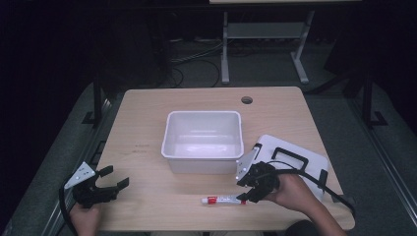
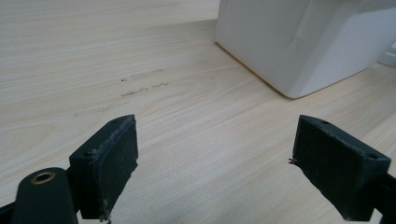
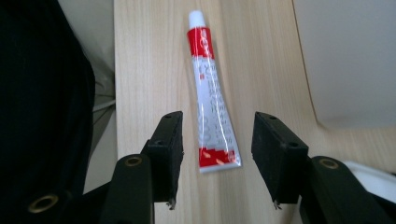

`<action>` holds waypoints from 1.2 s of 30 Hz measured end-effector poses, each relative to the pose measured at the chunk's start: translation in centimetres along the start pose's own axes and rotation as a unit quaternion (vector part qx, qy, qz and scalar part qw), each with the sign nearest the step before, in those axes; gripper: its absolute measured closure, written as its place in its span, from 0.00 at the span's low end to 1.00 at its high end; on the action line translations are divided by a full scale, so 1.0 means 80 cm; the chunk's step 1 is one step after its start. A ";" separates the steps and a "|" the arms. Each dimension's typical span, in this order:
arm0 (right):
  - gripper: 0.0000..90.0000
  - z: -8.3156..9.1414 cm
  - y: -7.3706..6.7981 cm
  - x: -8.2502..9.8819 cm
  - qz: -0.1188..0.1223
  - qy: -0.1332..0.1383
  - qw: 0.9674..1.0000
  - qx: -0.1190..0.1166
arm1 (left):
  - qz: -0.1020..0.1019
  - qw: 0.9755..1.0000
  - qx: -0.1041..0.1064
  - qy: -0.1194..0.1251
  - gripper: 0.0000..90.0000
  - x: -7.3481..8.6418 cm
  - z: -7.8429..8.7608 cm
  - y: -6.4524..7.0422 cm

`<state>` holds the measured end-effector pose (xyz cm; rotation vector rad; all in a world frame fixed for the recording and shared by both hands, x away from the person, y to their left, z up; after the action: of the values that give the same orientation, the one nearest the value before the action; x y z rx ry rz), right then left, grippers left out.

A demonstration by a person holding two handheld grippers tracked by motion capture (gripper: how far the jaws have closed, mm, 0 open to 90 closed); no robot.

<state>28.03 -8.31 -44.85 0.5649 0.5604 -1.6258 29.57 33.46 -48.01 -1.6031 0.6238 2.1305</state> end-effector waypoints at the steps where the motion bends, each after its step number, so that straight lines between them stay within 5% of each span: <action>1: 0.59 -0.003 0.000 -0.003 0.001 -0.001 1.000 -0.002 | 0.000 1.000 0.000 0.000 0.15 0.000 0.000 0.000; 16: 0.58 -0.036 -0.009 -0.025 0.016 0.002 0.999 -0.029 | 0.001 1.000 0.000 -0.001 0.15 0.000 0.000 0.000; 36: 0.58 -0.083 -0.005 -0.014 0.030 -0.053 0.998 -0.034 | 0.004 1.000 0.001 0.005 0.15 -0.001 0.003 -0.001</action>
<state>28.05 -3.13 -49.15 0.4381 0.5131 -1.5648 29.42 33.65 -47.91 -1.6137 0.6360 2.1270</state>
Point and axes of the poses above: each handheld gripper's, and its own axes: z roughly backward along the jaws, x roughly out of its underside, y roughly to its right, the point moved 7 cm from there along -z, roughly forward along the jaws, and after that the axes turned 13 degrees about y, right-handed, at the moved point
